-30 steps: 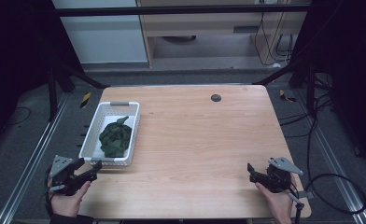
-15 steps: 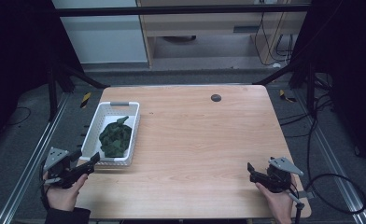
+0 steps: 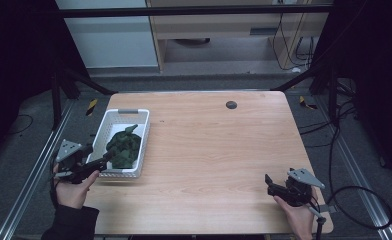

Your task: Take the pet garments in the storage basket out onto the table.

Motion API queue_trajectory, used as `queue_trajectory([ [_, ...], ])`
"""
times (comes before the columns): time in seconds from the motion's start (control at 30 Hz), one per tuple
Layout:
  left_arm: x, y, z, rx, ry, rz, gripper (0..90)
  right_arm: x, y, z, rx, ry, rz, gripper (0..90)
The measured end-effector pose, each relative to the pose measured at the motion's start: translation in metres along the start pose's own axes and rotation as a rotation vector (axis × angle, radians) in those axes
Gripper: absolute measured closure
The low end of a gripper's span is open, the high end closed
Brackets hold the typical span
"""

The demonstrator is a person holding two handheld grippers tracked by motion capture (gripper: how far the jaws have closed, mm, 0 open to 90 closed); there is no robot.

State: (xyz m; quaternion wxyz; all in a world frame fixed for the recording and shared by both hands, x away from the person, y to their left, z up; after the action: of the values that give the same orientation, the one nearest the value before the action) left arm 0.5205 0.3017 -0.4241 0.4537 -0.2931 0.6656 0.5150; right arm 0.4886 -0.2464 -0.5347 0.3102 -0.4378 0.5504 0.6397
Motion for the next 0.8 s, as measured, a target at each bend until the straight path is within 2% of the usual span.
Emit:
queue_trajectory([
  [0.4,-0.015,-0.02,0.002,0.002,-0.044,0.058,21.3,0.001,-0.001,0.001,-0.004,0.0,0.005,10.1],
  [0.8,-0.019,-0.038,0.007,0.002,-0.071,0.113,20.6,0.001,-0.002,0.001,-0.006,0.005,0.009,10.1],
])
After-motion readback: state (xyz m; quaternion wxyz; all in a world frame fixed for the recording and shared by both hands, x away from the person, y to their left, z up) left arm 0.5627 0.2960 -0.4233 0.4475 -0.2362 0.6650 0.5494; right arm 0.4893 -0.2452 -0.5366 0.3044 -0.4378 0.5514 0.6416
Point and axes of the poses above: each handheld gripper's, and its own axes: y roughly backward along the jaws, x roughly out of its underside, z roughly to its left, the point moved 9 cm from there along -y, roughly forward along the jaws, and after that the axes turned 3 degrees about -z, right-handed, at the moved point
